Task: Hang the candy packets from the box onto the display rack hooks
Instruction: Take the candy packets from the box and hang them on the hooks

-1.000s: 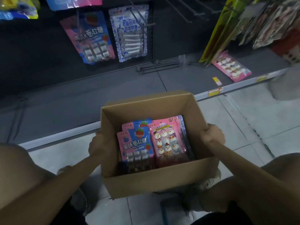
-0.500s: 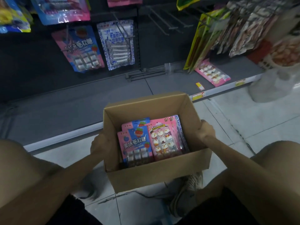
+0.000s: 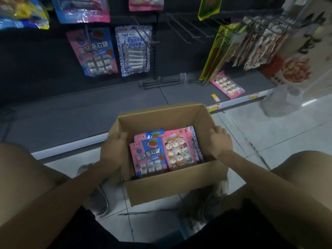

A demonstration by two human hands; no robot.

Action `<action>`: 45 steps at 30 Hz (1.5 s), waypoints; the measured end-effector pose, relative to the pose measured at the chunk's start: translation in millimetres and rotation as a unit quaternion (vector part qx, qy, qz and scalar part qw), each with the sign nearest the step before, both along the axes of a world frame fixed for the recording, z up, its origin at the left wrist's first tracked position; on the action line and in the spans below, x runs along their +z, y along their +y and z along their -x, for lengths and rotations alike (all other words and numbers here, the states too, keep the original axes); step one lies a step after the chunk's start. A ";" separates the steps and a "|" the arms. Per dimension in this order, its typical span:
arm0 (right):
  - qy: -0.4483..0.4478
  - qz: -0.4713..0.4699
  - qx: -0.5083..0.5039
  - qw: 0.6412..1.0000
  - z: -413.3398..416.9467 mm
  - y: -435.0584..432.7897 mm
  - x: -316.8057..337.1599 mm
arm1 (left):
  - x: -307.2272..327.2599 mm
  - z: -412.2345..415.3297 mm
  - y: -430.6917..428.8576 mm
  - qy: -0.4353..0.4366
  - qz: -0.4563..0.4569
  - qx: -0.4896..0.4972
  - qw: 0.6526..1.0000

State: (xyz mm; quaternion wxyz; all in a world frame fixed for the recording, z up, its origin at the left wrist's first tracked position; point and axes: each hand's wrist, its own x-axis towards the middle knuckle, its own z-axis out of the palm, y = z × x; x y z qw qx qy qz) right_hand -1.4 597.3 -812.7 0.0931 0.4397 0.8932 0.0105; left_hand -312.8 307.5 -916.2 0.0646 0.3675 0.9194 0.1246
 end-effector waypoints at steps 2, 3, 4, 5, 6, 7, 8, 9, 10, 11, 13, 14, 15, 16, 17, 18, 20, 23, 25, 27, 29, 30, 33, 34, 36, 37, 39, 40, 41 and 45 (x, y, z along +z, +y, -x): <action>0.033 0.009 0.058 0.998 9.4 -7.2 -7.5 | 64.7 -38.4 3.6 0.029 0.033 -0.076 0.996; 0.061 0.052 0.057 0.995 17.3 -12.3 -14.7 | 76.9 -49.1 6.9 0.030 0.052 -0.114 0.992; 0.081 0.110 0.034 0.990 26.4 -16.6 -22.7 | 73.1 -50.7 6.4 0.041 0.057 -0.159 0.985; 0.087 0.164 0.002 0.983 36.9 -16.5 -35.4 | 58.9 -47.6 8.0 0.045 0.093 -0.182 0.978; 0.079 0.209 -0.029 0.974 46.5 -18.5 -43.7 | 55.8 -46.7 8.1 0.044 0.107 -0.198 0.973; 0.062 0.240 -0.049 0.968 54.4 -18.9 -54.5 | 48.4 -46.8 5.8 0.019 0.143 -0.205 0.968; 0.041 0.259 -0.058 0.963 61.5 -17.0 -66.9 | 35.9 -45.3 3.3 0.040 0.132 -0.212 0.968; 0.026 0.265 -0.064 0.962 67.7 -14.3 -81.3 | 29.2 -44.3 0.3 0.057 0.132 -0.217 0.965; 0.014 0.268 -0.074 0.960 72.3 -11.8 -93.2 | 24.2 -44.9 -3.3 0.081 0.135 -0.229 0.961; 0.008 0.273 -0.087 0.958 76.2 -8.9 -104.6 | 18.8 -43.1 -6.1 0.107 0.141 -0.252 0.951; 0.018 0.280 -0.129 0.951 81.8 -4.2 -124.5 | 12.2 -41.1 -7.1 0.111 0.151 -0.276 0.943; 0.028 0.282 -0.150 0.947 84.0 -3.6 -131.2 | 12.4 -41.1 -6.4 0.108 0.144 -0.277 0.944; 0.038 0.280 -0.166 0.945 85.5 -3.4 -139.3 | 10.2 -40.1 -7.0 0.105 0.131 -0.276 0.947; 0.048 0.267 -0.175 0.946 87.0 -4.1 -145.2 | 9.3 -40.0 -6.6 0.096 0.124 -0.274 0.949; 0.056 0.247 -0.181 0.950 88.2 -5.4 -150.4 | 10.6 -41.1 -5.8 0.088 0.128 -0.273 0.949; 0.062 0.226 -0.182 0.955 90.0 -7.8 -154.0 | 10.9 -41.8 -5.1 0.087 0.137 -0.272 0.949; 0.078 0.207 -0.181 0.958 94.8 -11.8 -159.5 | 13.3 -44.9 -3.0 0.089 0.178 -0.267 0.943; 0.127 0.219 -0.222 0.942 100.2 -14.0 -163.0 | 19.0 -47.8 1.7 0.109 0.230 -0.264 0.930; 0.139 0.260 -0.229 0.928 100.9 -14.2 -157.7 | 22.6 -47.7 5.2 0.120 0.262 -0.266 0.920; 0.131 0.309 -0.204 0.920 102.2 -12.2 -148.1 | 24.6 -47.9 8.3 0.127 0.284 -0.259 0.914; 0.153 0.329 -0.174 0.915 103.9 -8.3 -133.3 | 30.8 -50.4 15.2 0.118 0.294 -0.251 0.915; 0.172 0.328 -0.160 0.915 104.6 -5.8 -122.8 | 34.2 -51.5 20.1 0.111 0.293 -0.248 0.917; 0.217 0.323 -0.132 0.911 104.2 5.0 -85.4 | 48.2 -54.1 32.6 0.091 0.275 -0.221 0.931; 0.224 0.325 -0.130 0.910 103.3 9.2 -71.5 | 51.8 -54.2 36.1 0.089 0.265 -0.215 0.936; 0.242 0.325 -0.118 0.907 102.4 17.3 -42.2 | 59.6 -54.5 45.4 0.084 0.238 -0.198 0.947; 0.256 0.329 -0.111 0.902 101.4 19.9 -25.0 | 65.8 -55.3 51.3 0.068 0.214 -0.185 0.957; 0.284 0.339 -0.101 0.891 99.5 24.4 9.0 | 82.4 -56.4 65.6 0.010 0.137 -0.150 0.979; 0.299 0.344 -0.090 0.886 98.8 24.4 28.1 | 91.7 -56.8 72.4 -0.027 0.090 -0.127 0.988; 0.313 0.351 -0.080 0.879 98.1 23.6 47.7 | 102.2 -57.0 79.4 -0.067 0.032 -0.096 0.993; 0.360 0.403 -0.066 0.839 96.1 16.7 117.8 | 159.3 -59.0 103.3 -0.291 -0.247 0.009 0.924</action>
